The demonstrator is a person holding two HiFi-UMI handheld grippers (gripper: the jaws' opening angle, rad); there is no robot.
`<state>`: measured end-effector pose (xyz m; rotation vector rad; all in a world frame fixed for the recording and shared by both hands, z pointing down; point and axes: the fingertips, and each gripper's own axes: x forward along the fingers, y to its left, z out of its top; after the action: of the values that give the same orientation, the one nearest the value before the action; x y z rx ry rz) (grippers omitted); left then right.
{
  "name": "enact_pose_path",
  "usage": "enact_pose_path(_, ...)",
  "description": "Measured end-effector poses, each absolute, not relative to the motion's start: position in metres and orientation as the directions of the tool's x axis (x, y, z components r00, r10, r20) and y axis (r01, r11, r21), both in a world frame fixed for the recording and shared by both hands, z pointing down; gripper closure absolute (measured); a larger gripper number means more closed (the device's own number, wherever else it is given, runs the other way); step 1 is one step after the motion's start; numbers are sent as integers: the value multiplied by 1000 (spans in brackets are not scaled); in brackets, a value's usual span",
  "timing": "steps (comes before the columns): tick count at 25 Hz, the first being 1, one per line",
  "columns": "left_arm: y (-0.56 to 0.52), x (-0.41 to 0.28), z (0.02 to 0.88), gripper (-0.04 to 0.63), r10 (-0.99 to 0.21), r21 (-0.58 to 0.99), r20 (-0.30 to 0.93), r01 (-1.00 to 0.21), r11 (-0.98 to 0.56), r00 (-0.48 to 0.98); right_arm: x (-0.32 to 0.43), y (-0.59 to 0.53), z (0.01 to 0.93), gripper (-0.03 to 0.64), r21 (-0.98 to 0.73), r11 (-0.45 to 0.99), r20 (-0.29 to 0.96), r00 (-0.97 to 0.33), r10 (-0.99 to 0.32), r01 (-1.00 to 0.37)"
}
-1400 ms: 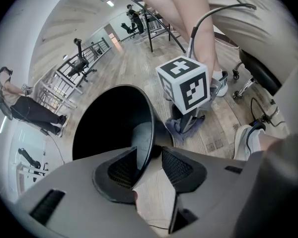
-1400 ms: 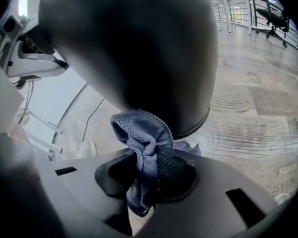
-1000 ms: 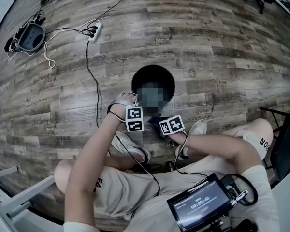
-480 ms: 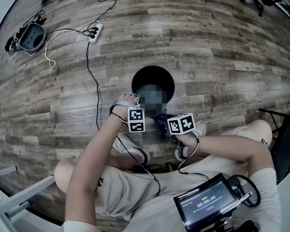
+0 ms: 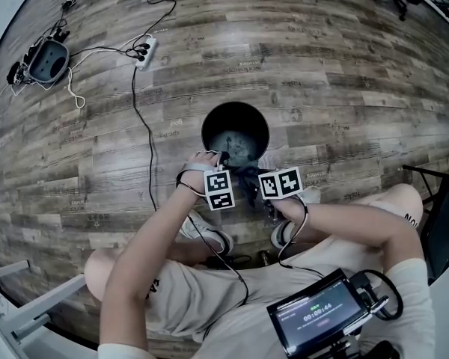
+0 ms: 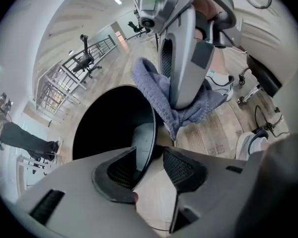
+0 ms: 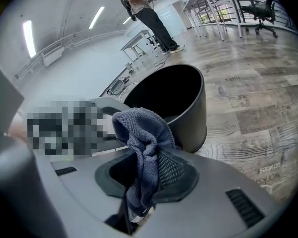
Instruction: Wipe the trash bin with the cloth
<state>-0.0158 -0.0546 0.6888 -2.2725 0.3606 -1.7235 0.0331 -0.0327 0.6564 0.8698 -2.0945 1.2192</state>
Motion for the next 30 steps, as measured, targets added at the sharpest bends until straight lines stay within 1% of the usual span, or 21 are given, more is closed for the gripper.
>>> enact_pose_path(5,-53,-15,687,414,-348,-354,898,-30,-935,269,31,-41,672,537,-518,371,742,-620,-254,-771)
enact_pose_path(12,-51,-17,689,428,-370,-394,888,34,-919,271,24,-43,703,537,-476,410,764,-597,-246,-778)
enact_pose_path(19,-50,-17,687,436,-362,-390,890,51,-919,278,30,-44,748,537,-419,436,787,-558,-264,-797)
enact_pose_path(25,-51,-18,687,440,-359,-389,891,60,-919,280,33,-47,790,537,-368,436,808,-515,-286,-821)
enact_pose_path(30,-51,-17,686,440,-360,-391,888,61,-918,286,34,-46,816,537,-354,410,819,-490,-298,-841)
